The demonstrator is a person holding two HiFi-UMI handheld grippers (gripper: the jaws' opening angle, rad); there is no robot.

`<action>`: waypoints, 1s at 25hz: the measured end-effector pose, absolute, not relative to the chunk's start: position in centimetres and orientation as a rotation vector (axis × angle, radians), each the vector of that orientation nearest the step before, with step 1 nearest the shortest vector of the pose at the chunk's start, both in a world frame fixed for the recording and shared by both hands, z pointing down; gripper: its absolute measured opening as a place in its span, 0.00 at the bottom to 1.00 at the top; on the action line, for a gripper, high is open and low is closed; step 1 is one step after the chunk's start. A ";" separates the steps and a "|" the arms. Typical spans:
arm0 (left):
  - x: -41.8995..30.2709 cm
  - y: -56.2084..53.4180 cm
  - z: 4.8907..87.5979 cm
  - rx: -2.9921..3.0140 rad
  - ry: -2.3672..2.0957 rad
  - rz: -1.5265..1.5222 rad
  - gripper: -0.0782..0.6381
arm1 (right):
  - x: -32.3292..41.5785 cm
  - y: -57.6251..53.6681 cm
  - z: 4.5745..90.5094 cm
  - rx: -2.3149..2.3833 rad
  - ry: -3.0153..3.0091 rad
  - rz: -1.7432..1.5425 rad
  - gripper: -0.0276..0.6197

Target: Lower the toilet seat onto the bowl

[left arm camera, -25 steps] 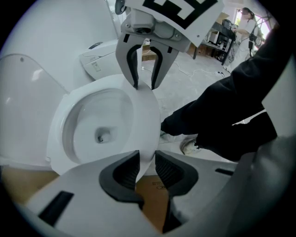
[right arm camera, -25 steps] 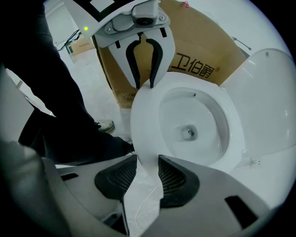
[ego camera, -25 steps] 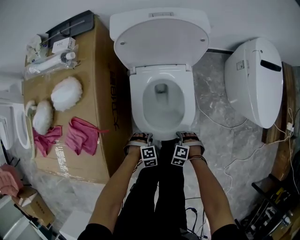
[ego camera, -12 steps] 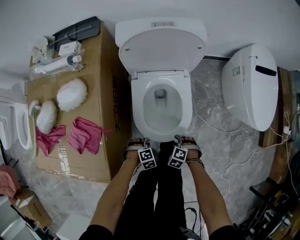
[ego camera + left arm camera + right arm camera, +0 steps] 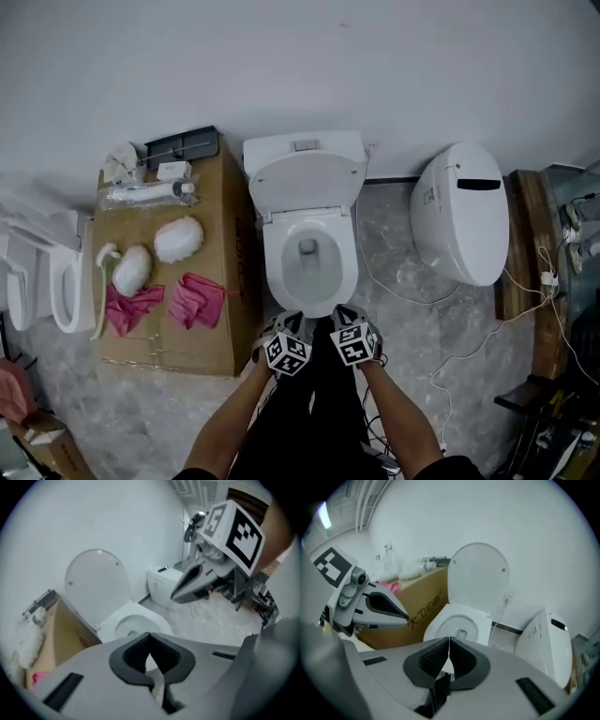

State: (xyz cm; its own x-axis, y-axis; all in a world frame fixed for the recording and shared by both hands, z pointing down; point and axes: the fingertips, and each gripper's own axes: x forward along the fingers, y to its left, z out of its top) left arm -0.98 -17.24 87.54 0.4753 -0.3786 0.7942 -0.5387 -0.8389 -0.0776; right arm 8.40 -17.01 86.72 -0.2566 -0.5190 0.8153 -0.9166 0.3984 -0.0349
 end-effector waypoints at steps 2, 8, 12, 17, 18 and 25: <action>-1.2 -18.9 81.4 2.571 -0.949 1.138 0.12 | 8.7 -17.8 81.0 1.374 -1.977 0.696 0.09; -3.0 -20.5 63.4 2.663 -1.280 0.698 0.12 | 8.7 -18.3 63.9 1.670 -2.151 0.643 0.09; -3.7 -18.7 53.7 2.717 -1.381 0.496 0.12 | 8.9 -16.8 54.9 1.778 -2.233 0.561 0.09; -4.2 -14.6 45.5 2.745 -1.423 0.285 0.12 | 8.9 -14.4 46.9 1.860 -2.328 0.406 0.09; -4.3 -13.6 44.7 2.745 -1.440 0.275 0.12 | 8.8 -13.7 45.9 1.867 -2.343 0.384 0.09; -5.2 -10.1 42.6 2.648 -1.558 0.261 0.12 | 8.9 -10.0 44.7 1.865 -2.368 0.334 0.09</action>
